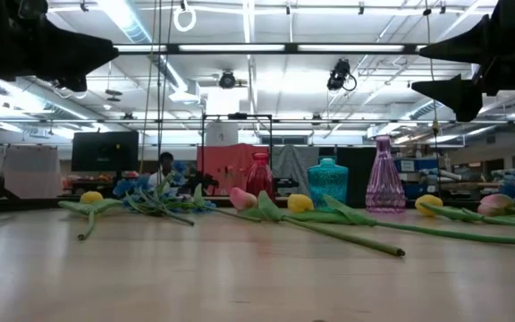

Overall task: Sort flowers into vase by color
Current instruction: Put the middle yellow tulip into the pink vase

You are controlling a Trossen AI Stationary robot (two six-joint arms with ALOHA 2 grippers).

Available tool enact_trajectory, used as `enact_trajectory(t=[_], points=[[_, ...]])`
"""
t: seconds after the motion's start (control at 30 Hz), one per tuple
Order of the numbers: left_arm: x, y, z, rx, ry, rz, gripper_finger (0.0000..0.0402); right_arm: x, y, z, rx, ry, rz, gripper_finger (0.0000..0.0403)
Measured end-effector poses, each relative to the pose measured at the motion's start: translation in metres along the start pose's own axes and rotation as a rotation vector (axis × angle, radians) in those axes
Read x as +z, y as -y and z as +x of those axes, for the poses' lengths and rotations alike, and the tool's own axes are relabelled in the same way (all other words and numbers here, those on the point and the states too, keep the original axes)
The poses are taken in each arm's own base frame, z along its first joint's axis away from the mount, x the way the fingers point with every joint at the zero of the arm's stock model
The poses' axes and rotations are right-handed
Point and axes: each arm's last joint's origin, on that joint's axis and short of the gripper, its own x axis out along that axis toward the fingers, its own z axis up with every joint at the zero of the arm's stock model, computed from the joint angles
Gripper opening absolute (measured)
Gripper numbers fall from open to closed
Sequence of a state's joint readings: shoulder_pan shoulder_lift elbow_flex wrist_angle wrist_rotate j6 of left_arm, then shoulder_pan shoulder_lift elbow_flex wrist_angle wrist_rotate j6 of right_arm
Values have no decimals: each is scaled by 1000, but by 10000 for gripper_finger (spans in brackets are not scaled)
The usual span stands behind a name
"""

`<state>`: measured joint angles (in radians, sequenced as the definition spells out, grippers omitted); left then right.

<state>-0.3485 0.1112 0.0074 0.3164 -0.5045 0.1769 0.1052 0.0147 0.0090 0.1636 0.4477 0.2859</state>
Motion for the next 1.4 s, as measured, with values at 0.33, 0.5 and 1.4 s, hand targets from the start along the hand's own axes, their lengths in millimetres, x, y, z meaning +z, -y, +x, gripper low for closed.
enact_trajectory(t=[0.33,0.5,1.4], points=[[8,-2,0,12,77,-71,115,5,-1,0,7,47,22,354],[12,-3,-1,11,118,-231,115,20,-4,-2,50,194,107,354],[20,-5,0,79,2,-39,115,20,-8,6,63,193,206,352]])
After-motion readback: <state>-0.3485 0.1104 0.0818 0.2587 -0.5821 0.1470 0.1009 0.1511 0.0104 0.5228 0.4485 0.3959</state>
